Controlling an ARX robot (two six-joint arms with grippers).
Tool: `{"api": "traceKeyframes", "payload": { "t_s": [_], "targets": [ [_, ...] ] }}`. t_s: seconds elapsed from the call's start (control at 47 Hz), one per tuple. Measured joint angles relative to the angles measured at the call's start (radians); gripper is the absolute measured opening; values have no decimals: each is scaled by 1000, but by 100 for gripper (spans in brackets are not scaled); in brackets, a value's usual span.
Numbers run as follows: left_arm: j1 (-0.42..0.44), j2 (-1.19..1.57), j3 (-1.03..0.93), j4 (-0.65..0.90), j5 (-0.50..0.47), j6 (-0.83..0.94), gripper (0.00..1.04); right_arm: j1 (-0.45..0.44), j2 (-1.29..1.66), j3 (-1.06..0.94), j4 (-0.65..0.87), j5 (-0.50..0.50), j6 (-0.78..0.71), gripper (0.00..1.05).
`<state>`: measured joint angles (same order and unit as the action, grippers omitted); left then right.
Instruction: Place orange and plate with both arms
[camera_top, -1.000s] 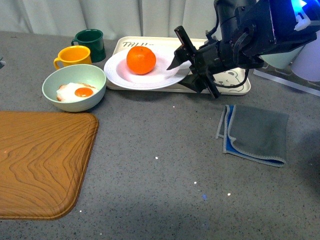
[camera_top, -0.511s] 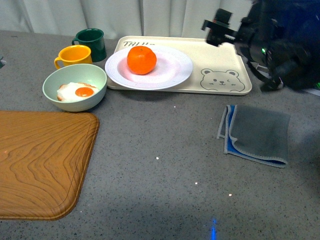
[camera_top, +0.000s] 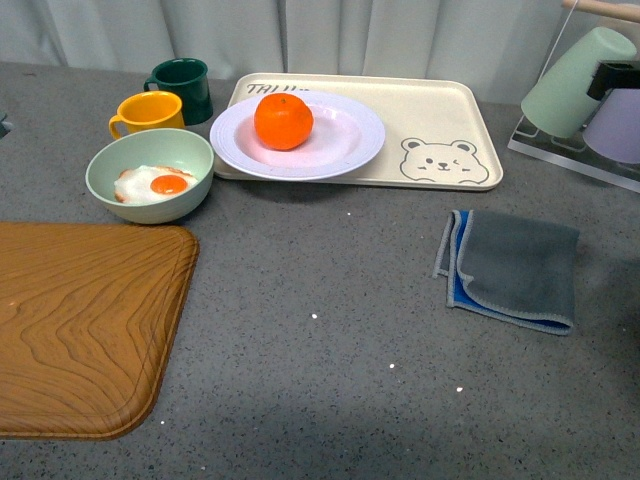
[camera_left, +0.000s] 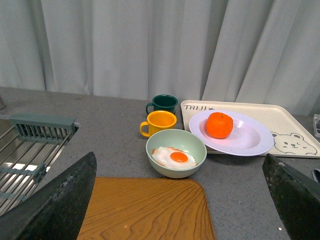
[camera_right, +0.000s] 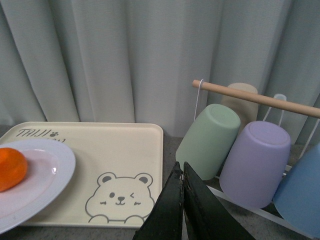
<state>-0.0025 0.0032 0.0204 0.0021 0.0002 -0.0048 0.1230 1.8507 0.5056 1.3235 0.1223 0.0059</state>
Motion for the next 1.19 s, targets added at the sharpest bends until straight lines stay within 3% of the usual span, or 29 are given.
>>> {"api": "traceKeyframes", "payload": {
  "t_s": [0.383, 0.447, 0.574, 1.191],
  "targets": [
    [0, 0, 0, 0, 0, 0, 98, -60, -398, -322, -73, -59, -3, 1],
    [0, 0, 0, 0, 0, 0, 98, -99, -466, -356, -106, -117, -3, 1],
    [0, 0, 0, 0, 0, 0, 98, -121, -614, -377, -249, -116, -3, 1],
    [0, 0, 0, 0, 0, 0, 98, -121, -1096, -491, -599, -121, -3, 1]
  ]
}}
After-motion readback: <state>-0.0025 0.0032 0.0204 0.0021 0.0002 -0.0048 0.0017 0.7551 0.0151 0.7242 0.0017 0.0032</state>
